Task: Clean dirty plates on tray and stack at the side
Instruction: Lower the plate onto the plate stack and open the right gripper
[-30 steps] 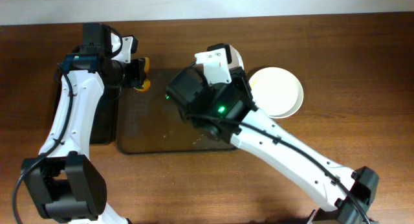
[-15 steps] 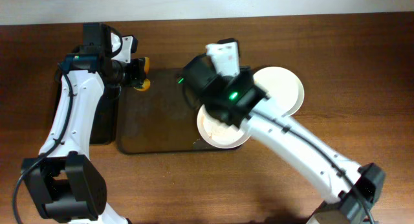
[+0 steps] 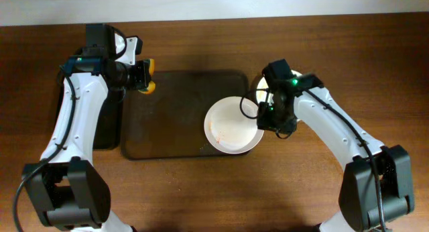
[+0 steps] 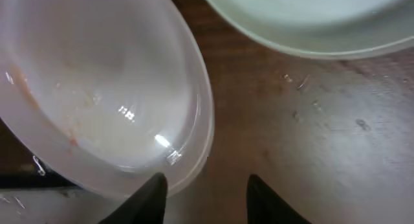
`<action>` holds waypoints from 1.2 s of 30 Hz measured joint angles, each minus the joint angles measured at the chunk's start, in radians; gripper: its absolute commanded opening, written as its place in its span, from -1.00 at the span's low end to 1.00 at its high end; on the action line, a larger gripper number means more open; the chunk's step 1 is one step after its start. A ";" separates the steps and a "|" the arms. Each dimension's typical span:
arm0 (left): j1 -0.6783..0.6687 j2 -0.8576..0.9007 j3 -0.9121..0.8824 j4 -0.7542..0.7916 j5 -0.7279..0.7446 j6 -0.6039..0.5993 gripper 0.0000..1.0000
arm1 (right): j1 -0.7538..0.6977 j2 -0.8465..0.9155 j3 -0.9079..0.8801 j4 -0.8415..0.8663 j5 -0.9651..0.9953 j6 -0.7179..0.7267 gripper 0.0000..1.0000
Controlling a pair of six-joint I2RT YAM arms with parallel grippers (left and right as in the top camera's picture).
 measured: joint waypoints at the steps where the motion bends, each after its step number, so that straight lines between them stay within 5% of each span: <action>1: 0.000 0.000 0.000 0.000 0.000 0.000 -0.99 | -0.011 0.000 -0.035 0.040 -0.016 0.005 -0.07; 3: 0.000 0.000 0.000 0.000 0.000 0.000 -0.99 | -0.021 0.000 -0.090 0.107 -0.049 0.011 0.08; 10: 0.000 0.000 0.000 0.015 0.000 0.000 -0.99 | -0.021 0.015 -0.155 0.234 -0.103 0.062 0.12; 16: 0.000 0.000 0.000 0.017 0.000 0.000 -0.99 | -0.024 0.070 -0.156 0.277 -0.137 0.093 -0.49; 17: 0.000 0.000 0.000 0.019 0.000 0.000 -0.99 | -0.031 0.076 -0.156 0.278 -0.148 0.084 -0.84; 18: 0.000 0.000 0.000 0.021 0.000 0.000 -0.99 | -0.039 0.079 -0.156 0.278 -0.156 0.090 -0.92; 29: 0.000 0.000 0.000 0.045 0.000 0.000 -0.99 | -0.020 0.056 -0.124 0.244 -0.132 0.081 -0.92; 36: 0.000 0.000 0.000 0.068 0.000 0.000 -0.99 | 0.186 0.002 0.027 0.191 0.111 0.076 -0.92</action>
